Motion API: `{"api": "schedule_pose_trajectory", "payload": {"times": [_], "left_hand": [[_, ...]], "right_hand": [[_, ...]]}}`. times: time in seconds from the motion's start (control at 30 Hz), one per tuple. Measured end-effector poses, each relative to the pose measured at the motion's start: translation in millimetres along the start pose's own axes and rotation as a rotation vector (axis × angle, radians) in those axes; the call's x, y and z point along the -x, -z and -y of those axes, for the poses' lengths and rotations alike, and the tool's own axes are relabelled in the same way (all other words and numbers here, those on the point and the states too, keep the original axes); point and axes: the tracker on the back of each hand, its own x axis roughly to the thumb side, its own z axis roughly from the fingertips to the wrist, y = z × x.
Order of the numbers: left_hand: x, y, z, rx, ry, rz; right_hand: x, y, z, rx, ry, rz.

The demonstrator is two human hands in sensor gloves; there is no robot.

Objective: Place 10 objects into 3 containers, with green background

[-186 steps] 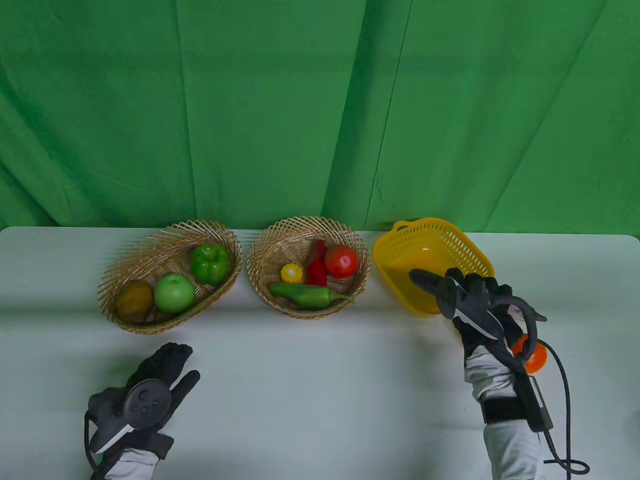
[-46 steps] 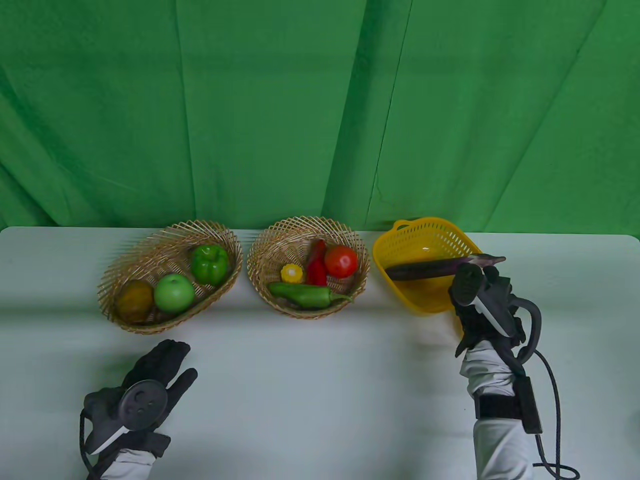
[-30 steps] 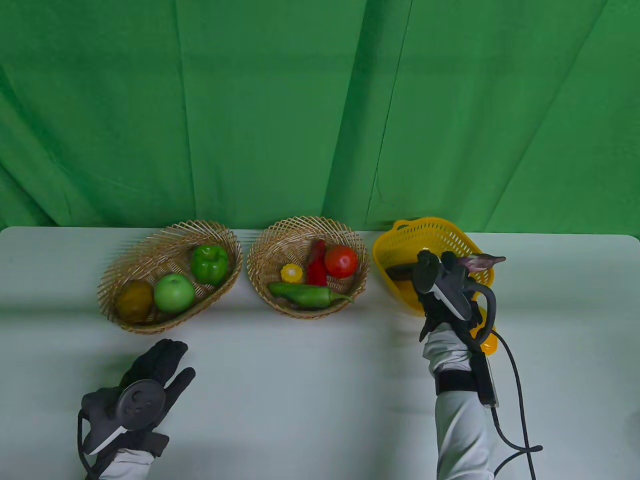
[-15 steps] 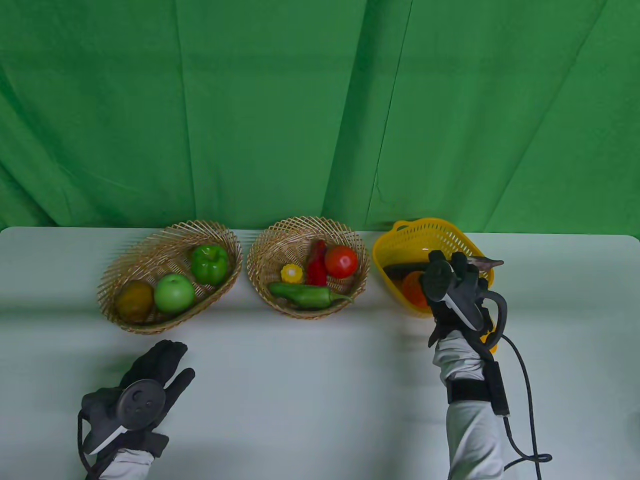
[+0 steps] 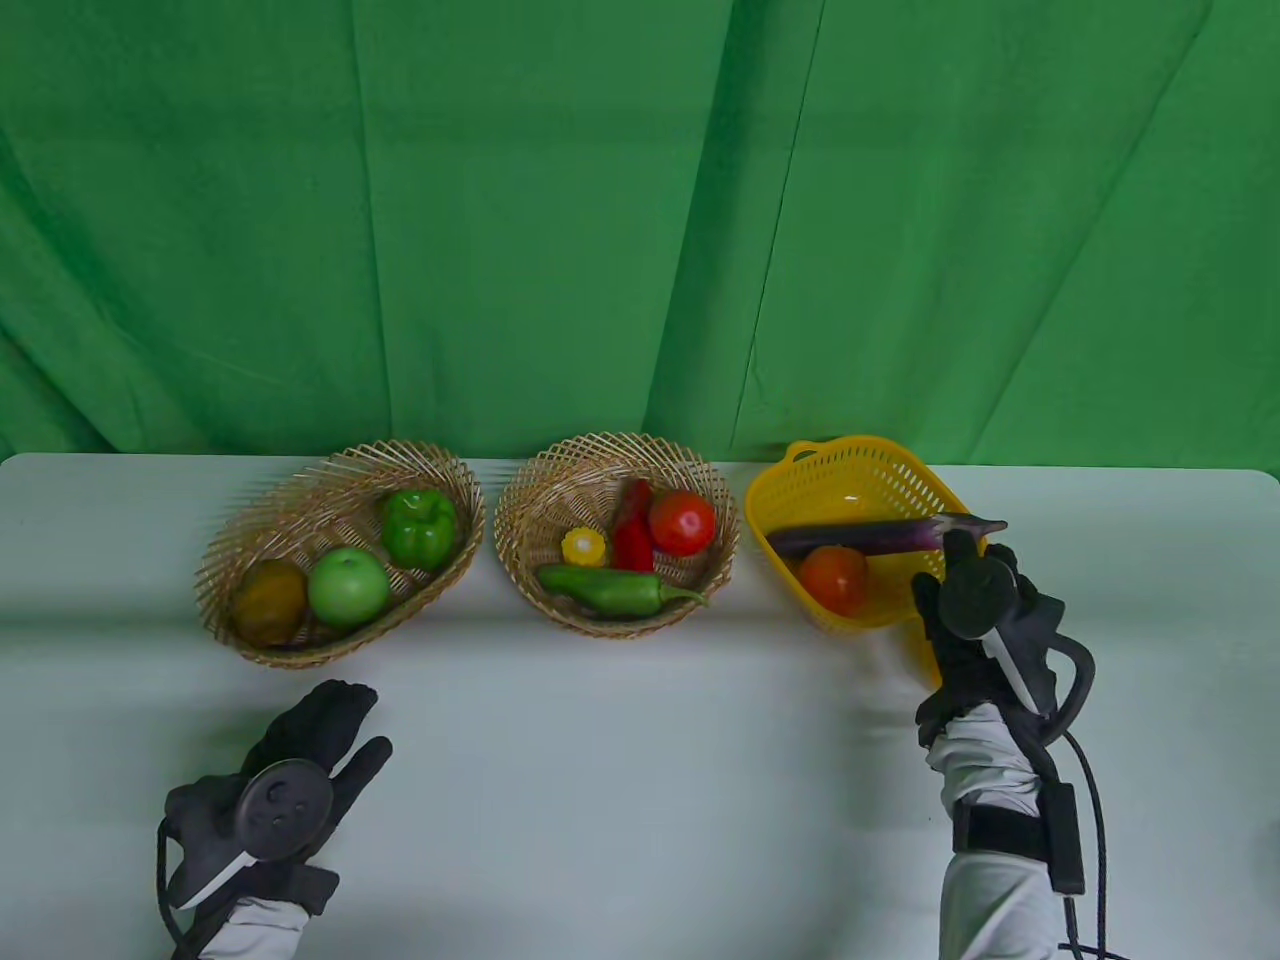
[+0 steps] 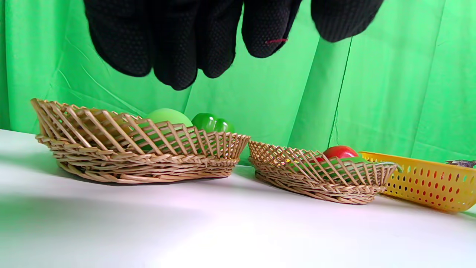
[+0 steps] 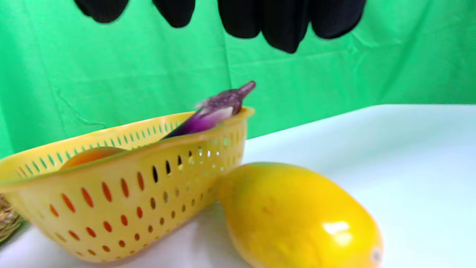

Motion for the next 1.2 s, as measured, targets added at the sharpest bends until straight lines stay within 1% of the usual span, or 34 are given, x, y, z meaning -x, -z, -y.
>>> {"api": "schedule_pose_trajectory", "payload": {"times": [0.3,0.43,0.57,0.7,0.8,0.9,1.0,1.07,1.2], "left_hand": [[-0.1,-0.1,0.1,0.001,0.0,-0.001],[-0.1,-0.1,0.1,0.001,0.0,-0.001],[-0.1,-0.1,0.1,0.001,0.0,-0.001],[-0.1,-0.1,0.1,0.001,0.0,-0.001],[-0.1,-0.1,0.1,0.001,0.0,-0.001],[-0.1,-0.1,0.1,0.001,0.0,-0.001],[-0.5,-0.6,0.1,0.017,0.005,-0.009],[-0.7,-0.6,0.1,0.018,0.005,-0.01],[-0.9,-0.5,0.3,0.022,0.007,-0.01]], "right_hand": [[43.5,-1.6,-16.9,-0.009,0.192,-0.14],[56.7,-1.8,-29.3,-0.053,0.225,-0.186],[63.4,-2.0,-46.6,-0.172,0.195,-0.209],[62.1,-2.0,-60.9,-0.239,0.153,-0.212],[55.2,-0.7,-71.0,-0.296,0.081,-0.203],[49.9,0.3,-76.6,-0.301,0.027,-0.196],[45.0,0.3,-84.6,-0.276,-0.029,-0.201],[43.1,-0.6,-86.0,-0.248,-0.046,-0.191],[40.0,0.8,-85.4,-0.256,-0.077,-0.194]]}}
